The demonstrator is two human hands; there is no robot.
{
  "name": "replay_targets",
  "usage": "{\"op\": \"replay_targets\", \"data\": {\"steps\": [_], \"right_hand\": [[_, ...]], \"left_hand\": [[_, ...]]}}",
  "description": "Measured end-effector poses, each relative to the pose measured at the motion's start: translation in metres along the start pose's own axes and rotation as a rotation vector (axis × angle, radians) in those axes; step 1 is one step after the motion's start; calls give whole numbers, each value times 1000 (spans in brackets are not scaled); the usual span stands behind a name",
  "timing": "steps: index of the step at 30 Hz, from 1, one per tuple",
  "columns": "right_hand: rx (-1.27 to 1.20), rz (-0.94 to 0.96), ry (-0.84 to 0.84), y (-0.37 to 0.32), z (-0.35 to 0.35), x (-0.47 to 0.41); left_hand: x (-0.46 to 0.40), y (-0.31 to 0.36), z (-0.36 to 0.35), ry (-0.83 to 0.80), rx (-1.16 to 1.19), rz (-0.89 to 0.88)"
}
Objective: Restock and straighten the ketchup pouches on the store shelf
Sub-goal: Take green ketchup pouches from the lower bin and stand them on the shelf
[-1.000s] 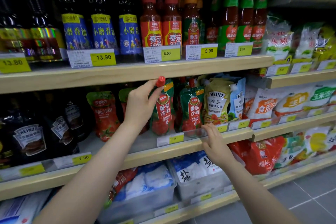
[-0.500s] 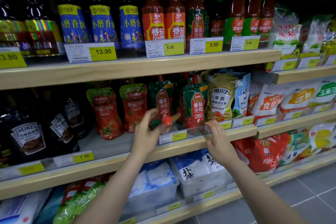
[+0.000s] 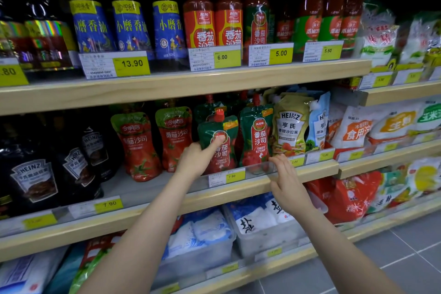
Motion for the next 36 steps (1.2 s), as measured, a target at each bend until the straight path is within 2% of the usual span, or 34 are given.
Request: {"op": "replay_targets", "data": {"steps": [5, 8, 10, 13, 16, 19, 25, 31, 34, 36], "right_hand": [[-15, -6, -4, -1, 0, 0], [-47, -31, -12, -7, 5, 0], [-112, -29, 51, -19, 13, -1], [-212, 109, 167, -65, 26, -15], [-166, 276, 130, -115, 22, -39], [-107, 292, 75, -136, 10, -62], [-27, 272, 87, -137, 0, -80], [-114, 247, 75, -139, 2, -72], [-131, 245, 75, -135, 4, -51], [-51, 270, 60, -130, 1, -33]], "left_hand": [[3, -21, -19, -35, -86, -76], [-2, -24, -21, -91, -43, -57], [-1, -24, -22, -96, -10, -61], [3, -23, -23, 11, -63, -128], [3, -21, -21, 67, -94, -164], [2, -22, -20, 50, -90, -163], [0, -23, -18, 15, -50, -188], [2, -21, -18, -9, -78, -191], [11, -21, -12, 40, -88, -176], [20, -28, -4, 75, -133, -185]]}}
Point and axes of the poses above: each hand's wrist, its own x-axis away from the middle knuckle, its own z-axis out of the back of the hand, y = z × x, the point moved 5 cm from there along -x, towards the middle knuckle, and after that the axes turned 4 degrees about -x, right-handed, at the moved point
